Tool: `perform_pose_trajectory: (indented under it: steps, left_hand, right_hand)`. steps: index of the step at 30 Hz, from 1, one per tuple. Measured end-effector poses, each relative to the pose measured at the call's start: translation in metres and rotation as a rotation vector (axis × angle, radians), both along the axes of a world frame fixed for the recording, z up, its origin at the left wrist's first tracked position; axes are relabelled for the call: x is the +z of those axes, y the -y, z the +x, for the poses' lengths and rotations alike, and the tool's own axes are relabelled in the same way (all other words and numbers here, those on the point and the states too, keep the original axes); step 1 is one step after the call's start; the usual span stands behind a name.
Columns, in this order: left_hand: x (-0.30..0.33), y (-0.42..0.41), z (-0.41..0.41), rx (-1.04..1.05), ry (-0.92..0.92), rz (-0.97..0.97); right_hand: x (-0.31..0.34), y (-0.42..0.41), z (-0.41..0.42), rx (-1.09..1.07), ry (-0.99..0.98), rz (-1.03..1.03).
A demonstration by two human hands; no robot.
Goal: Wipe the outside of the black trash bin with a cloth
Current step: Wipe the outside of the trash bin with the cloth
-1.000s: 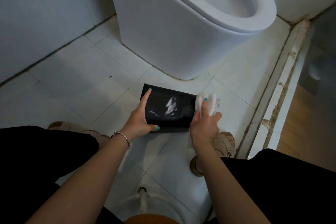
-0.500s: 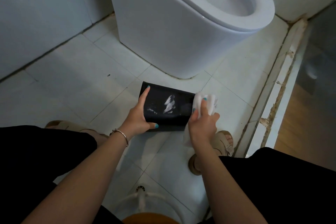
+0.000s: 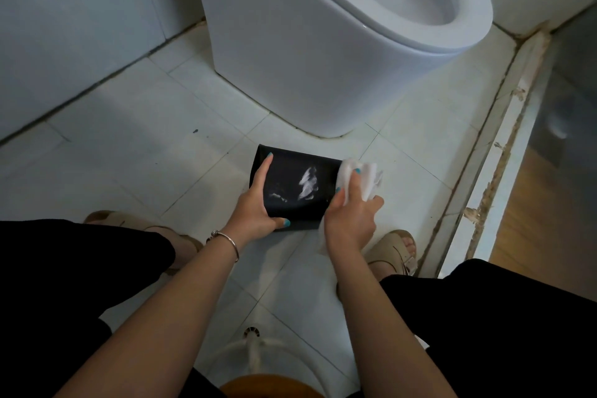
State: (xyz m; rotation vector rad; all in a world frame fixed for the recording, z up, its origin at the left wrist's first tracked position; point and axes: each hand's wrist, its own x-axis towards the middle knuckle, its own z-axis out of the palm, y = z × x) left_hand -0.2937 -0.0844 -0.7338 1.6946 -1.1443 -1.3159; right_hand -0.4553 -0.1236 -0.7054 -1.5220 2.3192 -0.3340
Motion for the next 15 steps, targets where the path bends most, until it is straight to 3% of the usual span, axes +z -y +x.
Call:
perform_pose_trajectory:
  steps: [5, 10, 15]
  left_hand:
    - [0.000, 0.000, 0.000, 0.009, 0.011, 0.005]
    - [0.001, 0.003, -0.001, 0.018, 0.009, -0.004]
    - [-0.001, 0.002, -0.002, 0.018, 0.031, 0.006]
  right_hand:
    - [-0.001, -0.001, -0.021, 0.273, -0.032, -0.028]
    - [0.000, 0.003, -0.002, -0.091, 0.050, -0.018]
    - [-0.002, -0.011, -0.012, 0.261, 0.016, -0.052]
